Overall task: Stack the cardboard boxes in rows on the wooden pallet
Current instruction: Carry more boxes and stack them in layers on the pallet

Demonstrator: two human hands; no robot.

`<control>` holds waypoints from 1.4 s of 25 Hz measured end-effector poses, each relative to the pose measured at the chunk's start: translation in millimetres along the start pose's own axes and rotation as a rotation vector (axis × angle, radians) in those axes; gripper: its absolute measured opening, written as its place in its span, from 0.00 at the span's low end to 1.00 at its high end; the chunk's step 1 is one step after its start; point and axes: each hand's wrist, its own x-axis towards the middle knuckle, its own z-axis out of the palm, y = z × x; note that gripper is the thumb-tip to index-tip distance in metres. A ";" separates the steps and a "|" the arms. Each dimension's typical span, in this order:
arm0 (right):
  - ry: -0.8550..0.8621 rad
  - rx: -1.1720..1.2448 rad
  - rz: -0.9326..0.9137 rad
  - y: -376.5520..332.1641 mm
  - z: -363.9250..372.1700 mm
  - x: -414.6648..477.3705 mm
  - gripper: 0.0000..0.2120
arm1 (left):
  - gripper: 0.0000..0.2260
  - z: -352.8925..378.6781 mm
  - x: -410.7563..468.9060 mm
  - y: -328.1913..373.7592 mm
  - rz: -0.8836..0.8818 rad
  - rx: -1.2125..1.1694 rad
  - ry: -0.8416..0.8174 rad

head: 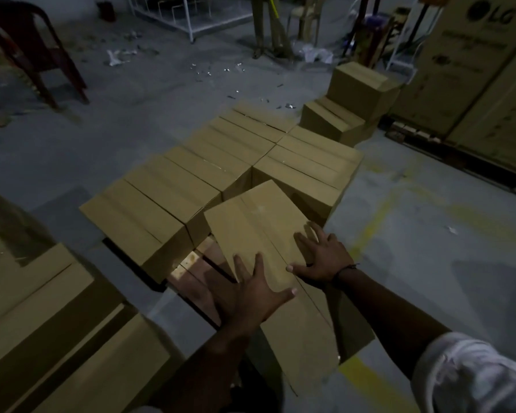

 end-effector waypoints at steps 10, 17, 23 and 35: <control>-0.117 -0.126 -0.011 45.3 -34.9 125.6 0.49 | 0.58 -5.9 124.3 37.9 0.015 -0.064 -0.051; -0.192 -0.116 -0.068 75.8 -43.2 223.9 0.48 | 0.58 4.9 214.5 63.8 -0.072 -0.088 -0.030; -0.284 -0.092 -0.130 130.5 5.6 332.2 0.50 | 0.58 53.9 324.2 72.0 -0.159 -0.005 -0.006; -0.290 -0.116 -0.340 219.6 125.1 534.0 0.50 | 0.60 189.3 519.7 43.9 -0.301 -0.182 0.098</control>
